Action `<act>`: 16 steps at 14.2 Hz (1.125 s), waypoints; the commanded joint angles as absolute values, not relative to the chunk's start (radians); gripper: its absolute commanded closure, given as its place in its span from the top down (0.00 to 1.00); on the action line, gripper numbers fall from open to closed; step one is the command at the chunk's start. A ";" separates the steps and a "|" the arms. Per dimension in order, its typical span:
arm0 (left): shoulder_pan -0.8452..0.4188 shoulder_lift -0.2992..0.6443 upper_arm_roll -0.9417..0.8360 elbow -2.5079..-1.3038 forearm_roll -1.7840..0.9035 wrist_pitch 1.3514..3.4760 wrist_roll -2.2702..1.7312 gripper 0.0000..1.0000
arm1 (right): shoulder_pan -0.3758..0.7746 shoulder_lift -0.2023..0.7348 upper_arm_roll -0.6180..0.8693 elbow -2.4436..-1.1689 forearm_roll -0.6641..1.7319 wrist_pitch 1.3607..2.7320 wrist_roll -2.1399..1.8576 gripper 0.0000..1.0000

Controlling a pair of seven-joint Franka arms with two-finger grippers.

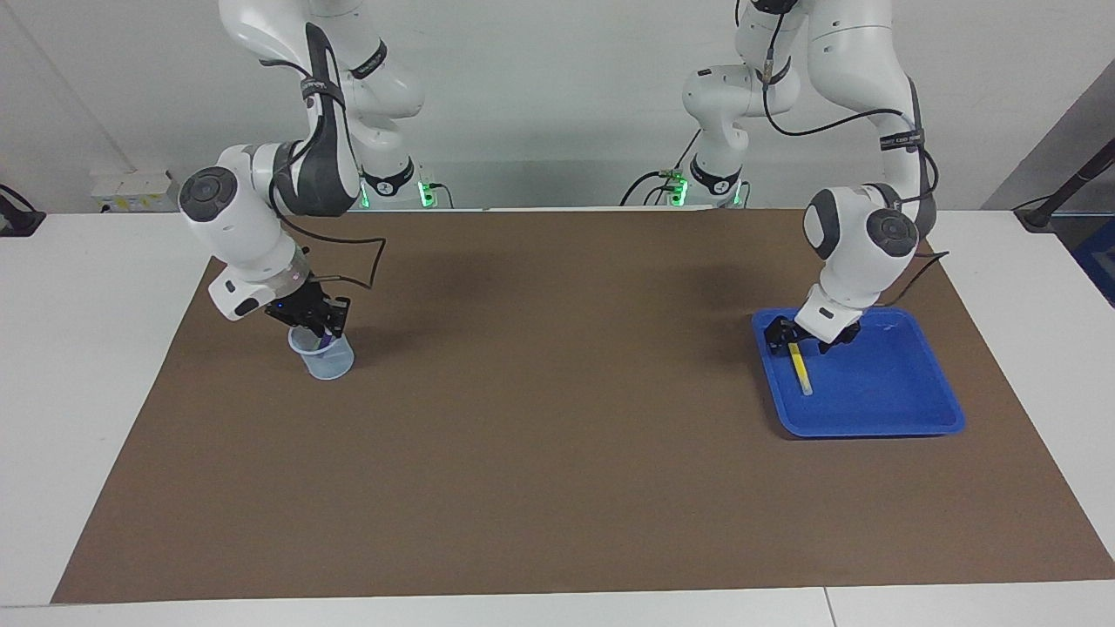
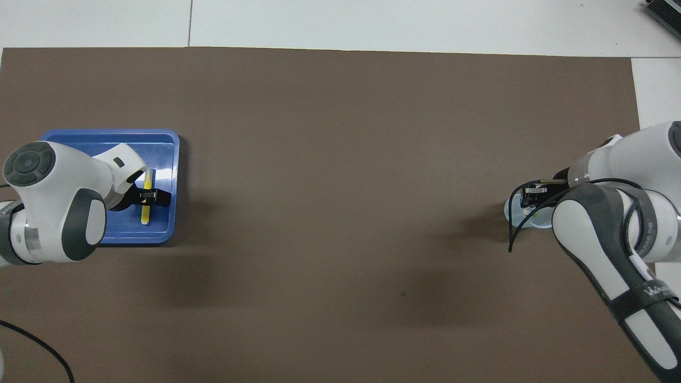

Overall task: Right arm passes pens to left for tray arrangement
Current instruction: 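Grasp the purple pen with the right gripper while the left gripper rises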

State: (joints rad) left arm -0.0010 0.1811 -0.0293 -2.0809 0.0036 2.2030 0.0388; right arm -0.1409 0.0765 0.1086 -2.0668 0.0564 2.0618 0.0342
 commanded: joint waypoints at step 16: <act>-0.003 0.064 -0.044 -1.882 -0.563 1.905 -0.452 1.00 | -0.140 0.081 0.169 -1.774 -0.147 1.729 -0.172 0.00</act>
State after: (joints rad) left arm -0.0003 0.0708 -0.0450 -1.8883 -0.5151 1.9145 -0.4029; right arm -0.1367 0.0746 0.1350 -1.8770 -0.1368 1.8258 -0.1496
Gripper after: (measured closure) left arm 0.000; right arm 0.819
